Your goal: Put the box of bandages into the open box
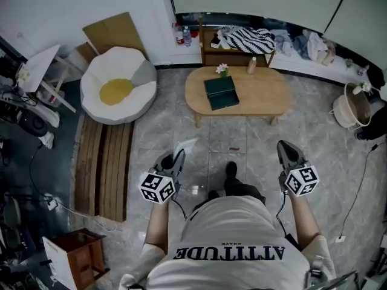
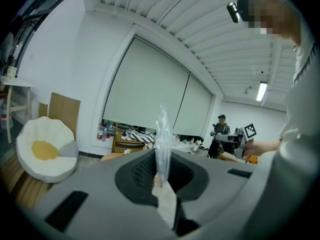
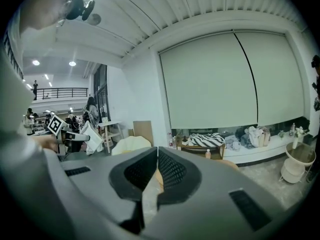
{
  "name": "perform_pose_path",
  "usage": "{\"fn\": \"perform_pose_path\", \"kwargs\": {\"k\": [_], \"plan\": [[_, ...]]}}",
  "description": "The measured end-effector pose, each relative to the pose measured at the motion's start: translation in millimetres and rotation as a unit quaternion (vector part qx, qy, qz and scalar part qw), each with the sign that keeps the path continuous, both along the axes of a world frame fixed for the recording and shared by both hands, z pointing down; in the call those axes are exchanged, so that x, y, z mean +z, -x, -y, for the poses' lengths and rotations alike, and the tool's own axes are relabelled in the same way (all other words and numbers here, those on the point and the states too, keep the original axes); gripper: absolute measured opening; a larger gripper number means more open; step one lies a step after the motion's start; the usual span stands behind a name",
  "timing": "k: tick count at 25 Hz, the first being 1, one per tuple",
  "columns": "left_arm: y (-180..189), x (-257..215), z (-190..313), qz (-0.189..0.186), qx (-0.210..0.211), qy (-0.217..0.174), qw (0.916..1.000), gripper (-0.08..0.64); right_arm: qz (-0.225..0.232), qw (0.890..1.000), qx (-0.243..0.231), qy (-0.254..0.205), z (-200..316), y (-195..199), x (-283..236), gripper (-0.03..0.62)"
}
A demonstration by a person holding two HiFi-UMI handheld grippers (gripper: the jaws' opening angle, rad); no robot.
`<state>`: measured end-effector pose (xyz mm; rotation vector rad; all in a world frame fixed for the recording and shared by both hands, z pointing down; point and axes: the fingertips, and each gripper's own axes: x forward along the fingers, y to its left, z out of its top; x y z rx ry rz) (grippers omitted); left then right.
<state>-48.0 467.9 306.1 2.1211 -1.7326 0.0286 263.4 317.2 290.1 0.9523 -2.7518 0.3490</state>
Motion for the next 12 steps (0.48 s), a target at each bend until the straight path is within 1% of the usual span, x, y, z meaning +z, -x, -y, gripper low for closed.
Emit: {"fn": "perform_pose_path", "kwargs": {"k": [8, 12], "plan": [[7.0, -0.1, 54.2, 0.012, -0.011, 0.003, 0.9999, 0.034, 0.002, 1.0, -0.022, 0.008, 65.9, 15.8, 7.1, 0.021], [10.2, 2.3, 87.9, 0.011, -0.018, 0.008, 0.9997, 0.034, 0.001, 0.999, -0.03, 0.014, 105.5, 22.1, 11.1, 0.021]]}}
